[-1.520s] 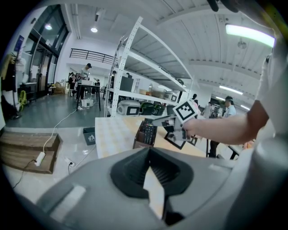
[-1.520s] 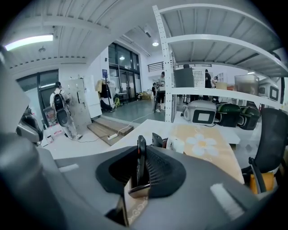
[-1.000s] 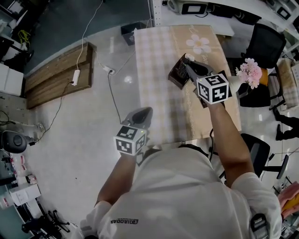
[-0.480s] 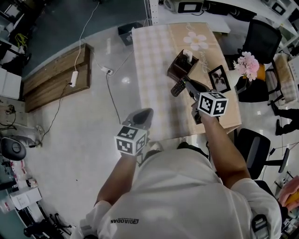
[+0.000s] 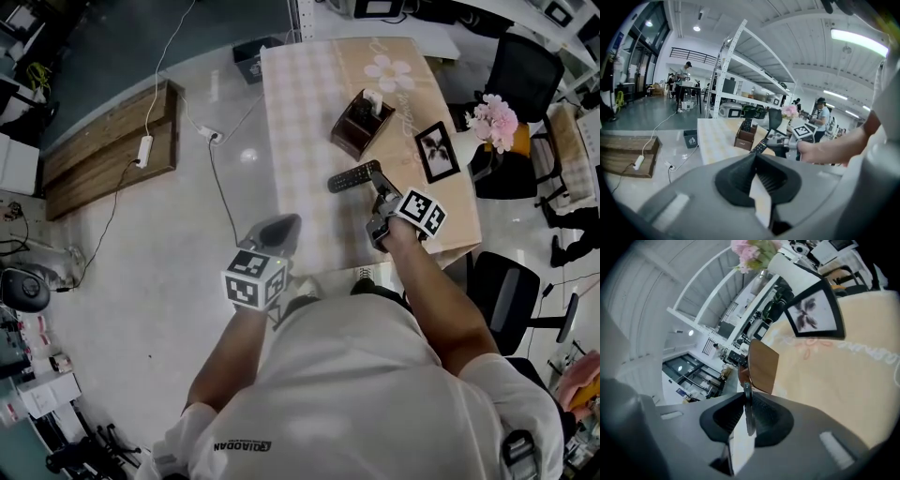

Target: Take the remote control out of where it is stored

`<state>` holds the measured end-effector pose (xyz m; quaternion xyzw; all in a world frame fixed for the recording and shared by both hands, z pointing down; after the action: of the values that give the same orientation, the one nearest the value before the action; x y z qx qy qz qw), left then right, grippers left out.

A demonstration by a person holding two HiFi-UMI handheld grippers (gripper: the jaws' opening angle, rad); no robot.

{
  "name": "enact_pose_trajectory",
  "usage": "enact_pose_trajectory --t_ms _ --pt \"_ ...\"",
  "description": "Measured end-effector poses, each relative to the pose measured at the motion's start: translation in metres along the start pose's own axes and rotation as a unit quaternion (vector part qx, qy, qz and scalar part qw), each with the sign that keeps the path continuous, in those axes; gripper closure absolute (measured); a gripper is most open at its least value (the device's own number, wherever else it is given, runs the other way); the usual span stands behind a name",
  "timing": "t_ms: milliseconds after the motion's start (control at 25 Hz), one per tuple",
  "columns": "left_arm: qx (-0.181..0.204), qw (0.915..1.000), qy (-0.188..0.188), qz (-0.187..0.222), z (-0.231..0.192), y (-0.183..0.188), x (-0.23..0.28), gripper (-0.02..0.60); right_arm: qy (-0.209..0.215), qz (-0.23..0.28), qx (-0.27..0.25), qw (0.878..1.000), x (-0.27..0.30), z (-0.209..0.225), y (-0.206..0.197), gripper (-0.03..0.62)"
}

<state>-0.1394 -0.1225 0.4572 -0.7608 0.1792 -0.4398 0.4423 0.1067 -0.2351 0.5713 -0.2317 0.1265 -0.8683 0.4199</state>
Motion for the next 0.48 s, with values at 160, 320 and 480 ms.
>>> enact_pose_trajectory --t_ms 160,320,480 --pt "-0.001 1.0000 0.003 0.000 0.003 -0.001 -0.001 0.577 -0.016 -0.001 0.014 1.000 -0.002 0.019 -0.007 0.536" --pt "-0.002 1.0000 0.005 -0.001 0.003 -0.001 -0.001 0.577 -0.036 -0.015 0.008 0.999 -0.003 0.032 -0.007 0.526" --pt "-0.003 1.0000 0.005 -0.002 0.004 0.001 0.000 0.577 -0.058 -0.033 0.014 0.998 -0.004 0.048 -0.008 0.520"
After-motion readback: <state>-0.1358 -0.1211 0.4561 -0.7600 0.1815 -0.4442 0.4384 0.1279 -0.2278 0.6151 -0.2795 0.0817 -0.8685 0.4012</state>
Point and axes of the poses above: the fingertips, and each gripper's own axes: x forward along the fingers, z to its right, y out of its top, the point moved 6 cm from there along -x, backward along the fingers, and after that the axes turned 2 degrees about y, right-handed, at the moved point
